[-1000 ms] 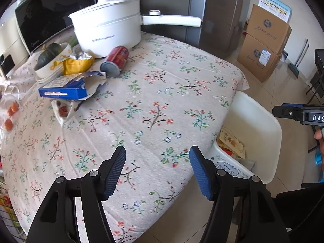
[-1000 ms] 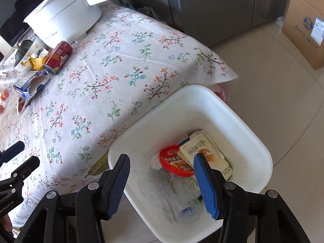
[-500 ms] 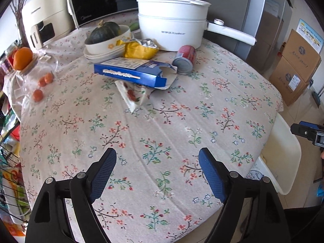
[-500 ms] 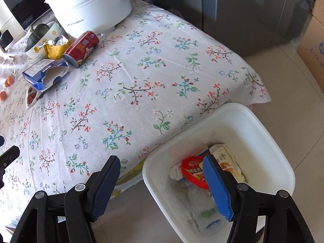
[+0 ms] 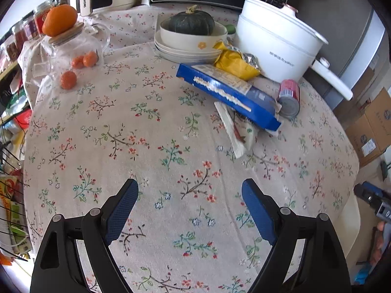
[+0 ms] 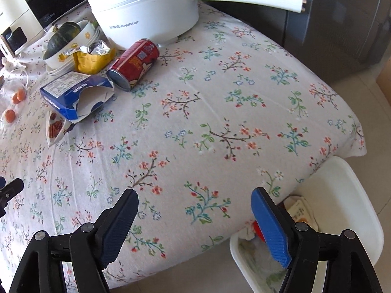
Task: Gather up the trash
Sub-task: 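Move the left tool back to the table and grasp the blue box, then grasp the pecan snack bag with the right tool while the left tool holds the blue box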
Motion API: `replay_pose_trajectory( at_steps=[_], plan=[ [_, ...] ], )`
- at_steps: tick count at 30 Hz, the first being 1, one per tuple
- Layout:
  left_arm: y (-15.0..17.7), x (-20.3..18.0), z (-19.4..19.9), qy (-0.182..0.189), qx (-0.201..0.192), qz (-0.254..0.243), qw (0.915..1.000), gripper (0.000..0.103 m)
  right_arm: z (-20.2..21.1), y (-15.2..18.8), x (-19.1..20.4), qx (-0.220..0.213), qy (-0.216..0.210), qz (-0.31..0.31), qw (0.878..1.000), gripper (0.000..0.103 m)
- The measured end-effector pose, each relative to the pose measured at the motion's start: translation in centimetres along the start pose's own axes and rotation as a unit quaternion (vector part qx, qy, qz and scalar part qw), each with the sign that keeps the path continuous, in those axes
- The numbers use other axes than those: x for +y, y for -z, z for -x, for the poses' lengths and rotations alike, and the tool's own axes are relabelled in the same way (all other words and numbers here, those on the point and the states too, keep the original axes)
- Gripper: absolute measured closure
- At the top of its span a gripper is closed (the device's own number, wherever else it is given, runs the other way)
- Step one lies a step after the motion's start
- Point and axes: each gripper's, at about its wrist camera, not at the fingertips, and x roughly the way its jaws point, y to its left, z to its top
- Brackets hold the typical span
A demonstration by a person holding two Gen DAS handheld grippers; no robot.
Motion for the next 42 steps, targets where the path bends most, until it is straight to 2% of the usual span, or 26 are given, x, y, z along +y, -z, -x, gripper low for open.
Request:
replay_pose_trajectory(
  at_steps=[5, 8, 14, 17, 18, 20, 26, 28, 33, 37, 40, 42],
  plan=[
    [-4.2, 1.1, -0.5, 0.069, -0.041, 0.067, 0.9945, 0.015, -1.1, -1.1, 1.5, 0.002, -0.003, 0.018, 1.000, 0.023],
    [-6.1, 1.2, -2.5, 0.089, -0.042, 0.093, 0.9908, 0.016, -1.5, -1.5, 1.6, 0.002, 0.001, 0.025, 1.000, 0.023],
    [-8.9, 1.1, -7.8, 0.129, -0.023, 0.145, 0.9808, 0.029, -1.9, -2.1, 0.7, 0.004, 0.025, 0.041, 0.999, 0.023],
    [-9.3, 1.6, -10.1, 0.155, -0.008, 0.187, 0.9699, 0.045, -1.7, -2.5, 0.0, 0.001, 0.029, 0.037, 0.999, 0.023],
    [-9.2, 1.8, -10.6, 0.171, -0.004, 0.204, 0.9639, 0.060, -1.7, -2.6, -0.2, 0.000, 0.029, 0.035, 0.999, 0.023],
    [-9.0, 2.3, -10.9, 0.196, -0.003, 0.234, 0.9524, 0.065, -1.6, -2.7, -0.6, -0.002, 0.029, 0.031, 0.999, 0.023],
    [-8.2, 2.3, -7.9, 0.219, -0.013, 0.238, 0.9462, 0.076, -1.6, -2.7, -0.9, 0.001, 0.035, 0.040, 0.999, 0.023],
    [-7.7, 2.2, -5.8, 0.226, -0.020, 0.228, 0.9468, 0.077, -1.5, -2.7, -0.9, 0.000, 0.038, 0.041, 0.998, 0.023],
    [-5.5, 2.1, 1.1, 0.220, -0.047, 0.179, 0.9577, 0.078, -1.1, -2.4, -0.8, -0.001, 0.028, 0.039, 0.999, 0.023],
    [-2.8, 3.0, 6.1, 0.185, -0.069, 0.153, 0.9683, 0.078, -1.3, -1.9, -0.5, 0.009, 0.009, 0.032, 0.999, 0.023],
    [-1.0, 4.3, 8.4, 0.162, -0.081, 0.152, 0.9716, 0.078, -1.2, -1.6, 0.8, 0.011, 0.001, 0.045, 0.999, 0.023],
    [-0.2, 4.8, 9.4, 0.135, -0.091, 0.136, 0.9772, 0.078, -1.4, -1.5, 1.9, 0.011, -0.005, 0.047, 0.999, 0.023]
  ],
)
